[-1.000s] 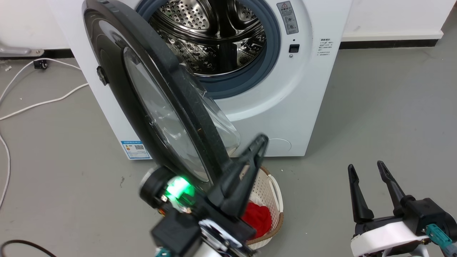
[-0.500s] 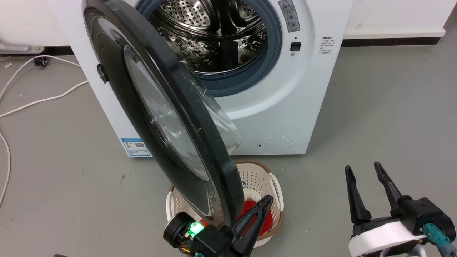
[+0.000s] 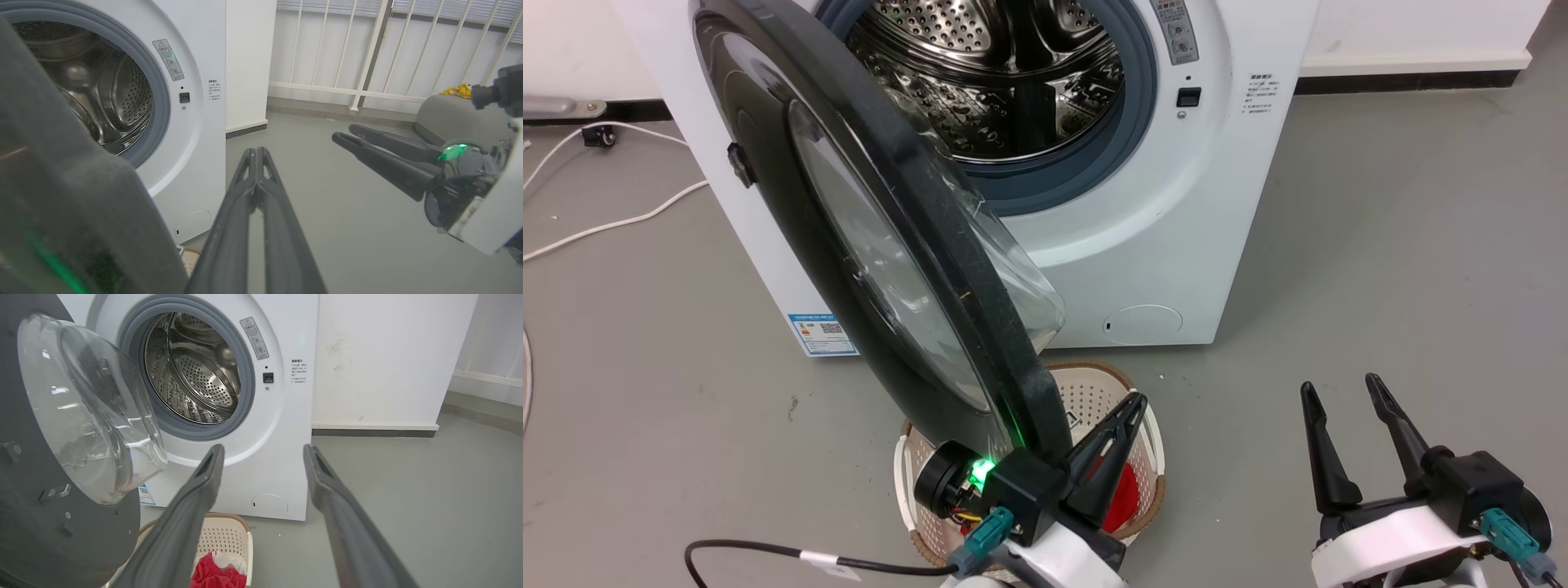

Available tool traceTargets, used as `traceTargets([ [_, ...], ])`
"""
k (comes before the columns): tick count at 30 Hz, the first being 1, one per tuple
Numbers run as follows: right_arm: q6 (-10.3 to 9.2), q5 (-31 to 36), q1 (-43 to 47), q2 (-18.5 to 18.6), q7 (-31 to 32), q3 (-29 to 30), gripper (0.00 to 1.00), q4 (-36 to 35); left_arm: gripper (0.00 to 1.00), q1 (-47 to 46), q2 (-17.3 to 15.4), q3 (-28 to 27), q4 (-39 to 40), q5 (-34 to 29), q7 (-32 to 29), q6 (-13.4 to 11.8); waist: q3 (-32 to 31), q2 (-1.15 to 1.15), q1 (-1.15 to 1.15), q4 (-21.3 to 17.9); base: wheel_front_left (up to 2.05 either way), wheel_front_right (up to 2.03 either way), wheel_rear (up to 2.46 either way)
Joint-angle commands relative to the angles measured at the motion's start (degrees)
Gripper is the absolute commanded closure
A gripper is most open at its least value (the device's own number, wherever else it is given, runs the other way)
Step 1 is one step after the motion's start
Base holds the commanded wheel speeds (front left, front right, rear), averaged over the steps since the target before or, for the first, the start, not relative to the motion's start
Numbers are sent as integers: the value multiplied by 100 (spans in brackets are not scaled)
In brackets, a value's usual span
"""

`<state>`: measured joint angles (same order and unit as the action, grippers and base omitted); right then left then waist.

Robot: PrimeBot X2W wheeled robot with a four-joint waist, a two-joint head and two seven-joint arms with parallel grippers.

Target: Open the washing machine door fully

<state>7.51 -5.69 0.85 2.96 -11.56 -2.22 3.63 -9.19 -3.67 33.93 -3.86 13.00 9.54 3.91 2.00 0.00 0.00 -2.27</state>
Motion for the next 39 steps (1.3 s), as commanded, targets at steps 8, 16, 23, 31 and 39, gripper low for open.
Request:
traceTargets([
  [8, -4, -121, -75, -17, -32, -22, 0, 105, 100, -267, 44, -68, -464, 149, 168, -235, 11, 0, 0, -24, 0, 0, 0],
  [16, -4, -180, -102, -17, -36, -77, 0, 143, 100, -302, 28, -145, -757, 269, 276, -354, 23, 0, 0, 3, 0, 0, 0],
  [23, -4, -187, -73, -17, -9, -67, 0, 158, 100, -163, -157, -162, -807, 215, 343, -430, 26, 0, 0, 41, 0, 0, 0],
  [31, -4, -199, -26, -17, -5, -49, 0, 176, 100, 10, -277, -209, -632, 224, 382, -566, -7, 0, 0, 156, 0, 0, 0],
  [39, -4, -180, 47, -17, -1, -31, 0, 154, 100, 205, -333, -160, -409, 246, 411, -638, -83, 0, 0, 378, 0, 0, 0],
])
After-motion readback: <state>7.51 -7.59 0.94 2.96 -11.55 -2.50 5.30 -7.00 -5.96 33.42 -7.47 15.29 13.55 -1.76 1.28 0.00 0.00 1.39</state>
